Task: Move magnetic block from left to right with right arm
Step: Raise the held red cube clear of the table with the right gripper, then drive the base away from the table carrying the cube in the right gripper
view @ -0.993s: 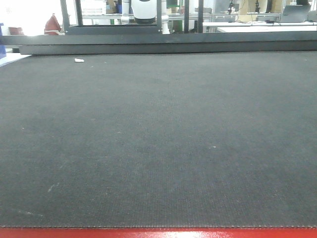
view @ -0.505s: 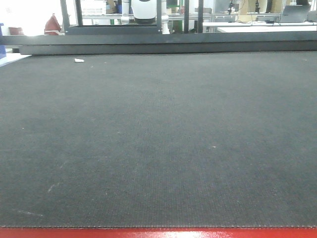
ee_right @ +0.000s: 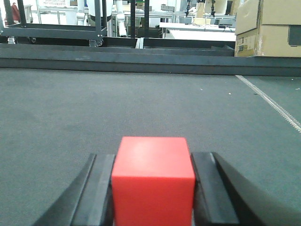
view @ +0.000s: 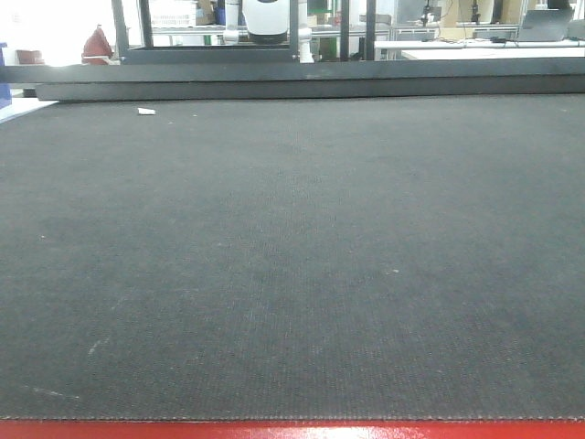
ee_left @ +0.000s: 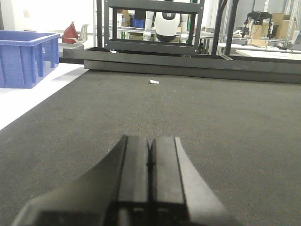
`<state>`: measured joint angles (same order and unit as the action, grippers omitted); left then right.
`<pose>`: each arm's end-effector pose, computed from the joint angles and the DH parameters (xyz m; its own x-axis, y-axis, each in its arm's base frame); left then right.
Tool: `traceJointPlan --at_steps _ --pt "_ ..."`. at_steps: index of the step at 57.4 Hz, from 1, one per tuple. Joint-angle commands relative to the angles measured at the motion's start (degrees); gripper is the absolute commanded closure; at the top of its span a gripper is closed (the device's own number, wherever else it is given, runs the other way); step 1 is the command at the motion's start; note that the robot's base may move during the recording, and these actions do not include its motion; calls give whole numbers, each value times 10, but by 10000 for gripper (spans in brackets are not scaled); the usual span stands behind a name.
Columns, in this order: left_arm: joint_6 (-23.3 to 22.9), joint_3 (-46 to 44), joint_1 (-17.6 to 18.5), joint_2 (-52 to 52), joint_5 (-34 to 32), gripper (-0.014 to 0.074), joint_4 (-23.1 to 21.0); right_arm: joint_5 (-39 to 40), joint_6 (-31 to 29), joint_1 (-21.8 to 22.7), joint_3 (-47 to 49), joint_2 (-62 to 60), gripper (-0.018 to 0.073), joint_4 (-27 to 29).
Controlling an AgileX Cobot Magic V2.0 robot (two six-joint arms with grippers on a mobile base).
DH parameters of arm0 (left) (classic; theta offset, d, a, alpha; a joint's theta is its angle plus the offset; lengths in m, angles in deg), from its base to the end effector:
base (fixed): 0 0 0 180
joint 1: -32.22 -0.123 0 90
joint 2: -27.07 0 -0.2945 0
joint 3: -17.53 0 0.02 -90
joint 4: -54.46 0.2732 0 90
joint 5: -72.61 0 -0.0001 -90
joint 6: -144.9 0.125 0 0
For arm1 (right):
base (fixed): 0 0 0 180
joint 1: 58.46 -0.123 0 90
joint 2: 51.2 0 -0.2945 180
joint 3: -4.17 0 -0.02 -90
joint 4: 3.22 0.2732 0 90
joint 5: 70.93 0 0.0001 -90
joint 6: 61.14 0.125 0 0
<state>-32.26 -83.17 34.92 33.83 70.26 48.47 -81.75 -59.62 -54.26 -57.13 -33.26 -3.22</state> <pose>0.1029 -0.0043 0.2100 0.1067 -0.0600 -0.9925 0.0488 0.9973 -0.0550 0.1092 -0.0080 0.2841 0.0009 0.0265 -0.9996 0.0732 0.9970 0.0265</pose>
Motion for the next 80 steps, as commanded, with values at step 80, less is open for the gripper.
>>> traceJointPlan --at_steps 80 --pt "1 1 4 -7 -52 722 -3 49 -4 4 16 6 307 -10"
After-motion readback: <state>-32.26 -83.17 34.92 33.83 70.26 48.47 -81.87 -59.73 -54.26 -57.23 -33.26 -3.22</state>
